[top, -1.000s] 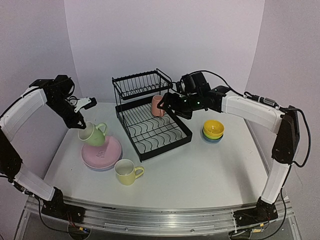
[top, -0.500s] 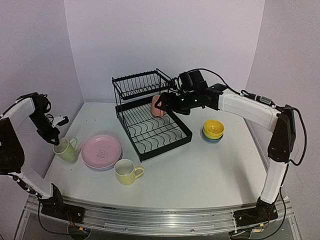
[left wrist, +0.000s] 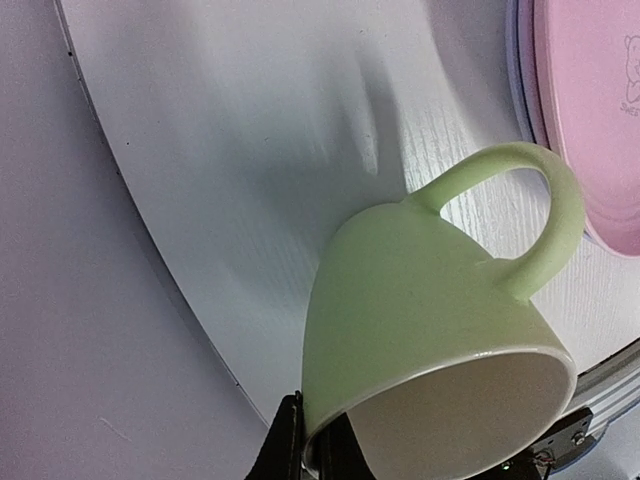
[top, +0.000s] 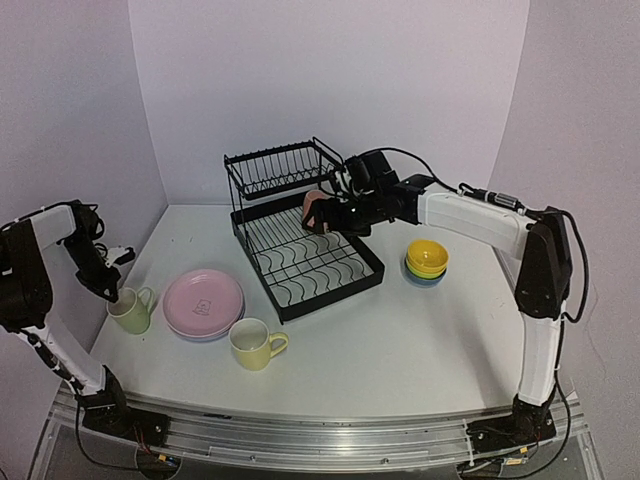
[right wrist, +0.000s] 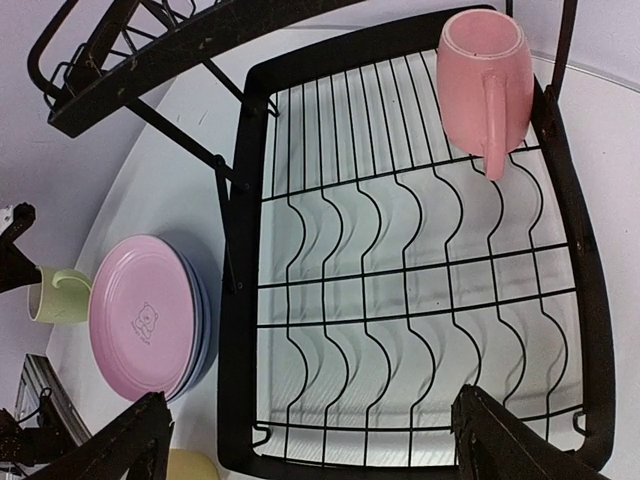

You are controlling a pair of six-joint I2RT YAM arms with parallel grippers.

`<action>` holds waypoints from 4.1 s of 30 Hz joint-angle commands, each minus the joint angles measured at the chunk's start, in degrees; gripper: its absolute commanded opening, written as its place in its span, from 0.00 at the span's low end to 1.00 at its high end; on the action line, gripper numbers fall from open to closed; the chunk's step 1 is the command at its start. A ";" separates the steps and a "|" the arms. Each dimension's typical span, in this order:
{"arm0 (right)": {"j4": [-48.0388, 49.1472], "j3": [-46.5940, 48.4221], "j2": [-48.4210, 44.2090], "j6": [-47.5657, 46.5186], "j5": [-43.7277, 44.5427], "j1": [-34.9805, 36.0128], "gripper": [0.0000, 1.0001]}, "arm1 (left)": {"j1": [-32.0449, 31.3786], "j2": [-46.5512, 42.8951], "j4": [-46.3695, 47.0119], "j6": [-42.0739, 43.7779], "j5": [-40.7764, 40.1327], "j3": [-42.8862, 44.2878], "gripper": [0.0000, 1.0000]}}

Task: Unload the mixed dishes from the dish rack
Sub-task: Place the cup at the center of the board, then pick up the cup from the dish rack.

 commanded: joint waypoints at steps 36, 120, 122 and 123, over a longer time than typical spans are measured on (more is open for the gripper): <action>33.29 10.76 26.13 -16.57 17.63 -3.97 0.51 | -9.45 -15.02 22.20 -0.14 32.59 6.37 0.83; 34.62 -13.37 0.66 51.22 -9.31 -4.51 0.00 | -45.86 -10.66 75.50 17.94 25.16 -14.29 0.77; 35.77 -14.71 -0.84 53.16 -10.74 -4.51 0.00 | -46.82 -7.97 79.98 19.86 24.61 -14.54 0.72; 37.40 -15.45 -1.35 54.23 -11.48 -4.52 0.00 | -47.30 -6.70 81.45 21.00 24.60 -14.62 0.70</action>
